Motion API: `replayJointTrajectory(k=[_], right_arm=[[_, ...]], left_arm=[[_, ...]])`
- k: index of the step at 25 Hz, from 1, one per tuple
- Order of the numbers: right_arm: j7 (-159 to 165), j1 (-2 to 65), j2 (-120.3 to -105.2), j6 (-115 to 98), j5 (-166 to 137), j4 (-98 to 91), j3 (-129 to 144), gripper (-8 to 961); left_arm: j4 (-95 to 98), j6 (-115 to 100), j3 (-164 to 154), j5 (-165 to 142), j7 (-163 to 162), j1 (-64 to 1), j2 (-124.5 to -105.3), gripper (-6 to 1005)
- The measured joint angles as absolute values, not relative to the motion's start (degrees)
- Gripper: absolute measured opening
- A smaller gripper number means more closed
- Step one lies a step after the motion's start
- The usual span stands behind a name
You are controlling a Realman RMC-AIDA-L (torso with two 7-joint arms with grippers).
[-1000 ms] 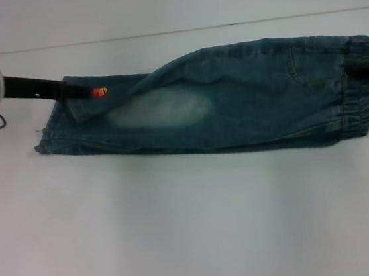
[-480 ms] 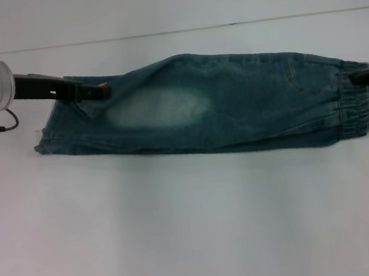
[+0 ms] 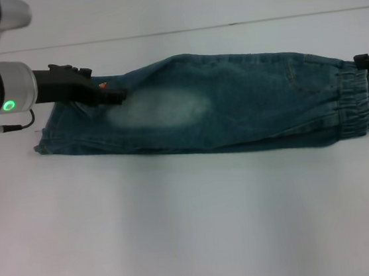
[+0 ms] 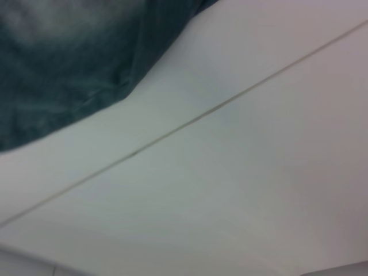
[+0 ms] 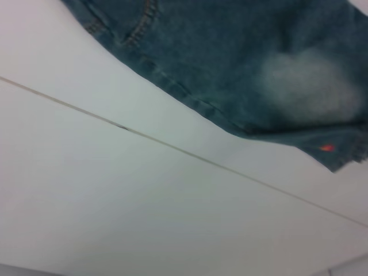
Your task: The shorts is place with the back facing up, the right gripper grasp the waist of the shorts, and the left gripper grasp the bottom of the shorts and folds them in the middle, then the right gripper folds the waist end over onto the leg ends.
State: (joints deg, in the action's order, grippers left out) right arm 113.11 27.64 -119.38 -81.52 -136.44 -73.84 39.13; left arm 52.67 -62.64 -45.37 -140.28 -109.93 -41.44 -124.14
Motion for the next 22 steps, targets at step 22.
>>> replayJointTrajectory(k=[22], right_arm=[[108.63, 25.28, -119.53, -83.63, -125.70, -70.08, 39.28, 924]], left_arm=[[52.48, -46.83, -65.57, -151.52, -111.61, -38.48, -124.30, 912]])
